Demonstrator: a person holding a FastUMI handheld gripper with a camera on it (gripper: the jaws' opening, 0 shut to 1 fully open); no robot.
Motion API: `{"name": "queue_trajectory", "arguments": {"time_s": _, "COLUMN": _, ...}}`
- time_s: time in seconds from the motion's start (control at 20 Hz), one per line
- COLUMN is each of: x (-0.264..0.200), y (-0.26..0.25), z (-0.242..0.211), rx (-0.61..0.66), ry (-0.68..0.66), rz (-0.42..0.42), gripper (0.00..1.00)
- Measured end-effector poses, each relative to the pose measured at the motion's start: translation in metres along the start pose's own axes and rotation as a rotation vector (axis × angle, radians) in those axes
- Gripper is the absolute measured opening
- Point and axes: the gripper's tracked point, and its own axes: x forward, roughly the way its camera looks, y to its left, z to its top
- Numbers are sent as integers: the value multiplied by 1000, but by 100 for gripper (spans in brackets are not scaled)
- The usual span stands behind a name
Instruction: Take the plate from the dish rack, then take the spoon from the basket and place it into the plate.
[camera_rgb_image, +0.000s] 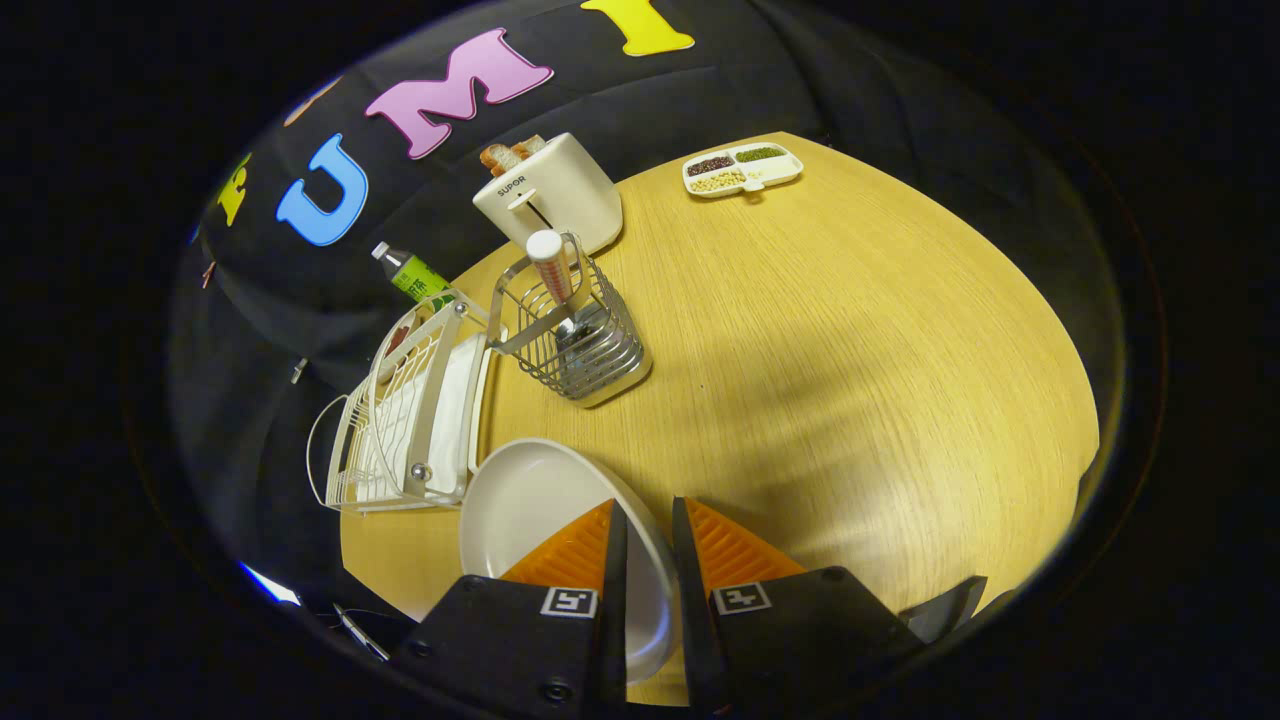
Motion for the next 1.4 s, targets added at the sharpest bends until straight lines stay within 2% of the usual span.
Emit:
{"name": "queue_trajectory", "arguments": {"time_s": 0.2, "x": -11, "y": 8, "z": 40, "rx": -61, "ry": -152, "rz": 34, "gripper": 79}}
{"name": "queue_trajectory", "arguments": {"time_s": 0.3, "x": -20, "y": 20, "z": 69, "rx": -123, "ry": -259, "rz": 60, "gripper": 85}}
{"name": "queue_trajectory", "arguments": {"time_s": 0.35, "x": -24, "y": 26, "z": 85, "rx": -142, "ry": -313, "rz": 70, "gripper": 96}}
{"name": "queue_trajectory", "arguments": {"time_s": 0.4, "x": -29, "y": 34, "z": 99, "rx": -149, "ry": -364, "rz": 85, "gripper": 96}}
{"name": "queue_trajectory", "arguments": {"time_s": 0.55, "x": -31, "y": 55, "z": 135, "rx": -159, "ry": -467, "rz": 128, "gripper": 96}}
{"name": "queue_trajectory", "arguments": {"time_s": 0.8, "x": -5, "y": 64, "z": 160, "rx": -220, "ry": -522, "rz": 129, "gripper": 96}}
{"name": "queue_trajectory", "arguments": {"time_s": 0.85, "x": 0, "y": 64, "z": 161, "rx": -236, "ry": -524, "rz": 126, "gripper": 93}}
{"name": "queue_trajectory", "arguments": {"time_s": 0.9, "x": 5, "y": 63, "z": 160, "rx": -251, "ry": -524, "rz": 123, "gripper": 86}}
{"name": "queue_trajectory", "arguments": {"time_s": 0.95, "x": 11, "y": 64, "z": 159, "rx": -273, "ry": -522, "rz": 123, "gripper": 74}}
{"name": "queue_trajectory", "arguments": {"time_s": 1.1, "x": 23, "y": 64, "z": 155, "rx": -335, "ry": -524, "rz": 121, "gripper": 74}}
{"name": "queue_trajectory", "arguments": {"time_s": 1.15, "x": 27, "y": 64, "z": 154, "rx": -342, "ry": -520, "rz": 118, "gripper": 64}}
{"name": "queue_trajectory", "arguments": {"time_s": 1.2, "x": 32, "y": 64, "z": 153, "rx": -339, "ry": -511, "rz": 116, "gripper": 61}}
{"name": "queue_trajectory", "arguments": {"time_s": 1.4, "x": 42, "y": 60, "z": 159, "rx": -281, "ry": -501, "rz": 101, "gripper": 35}}
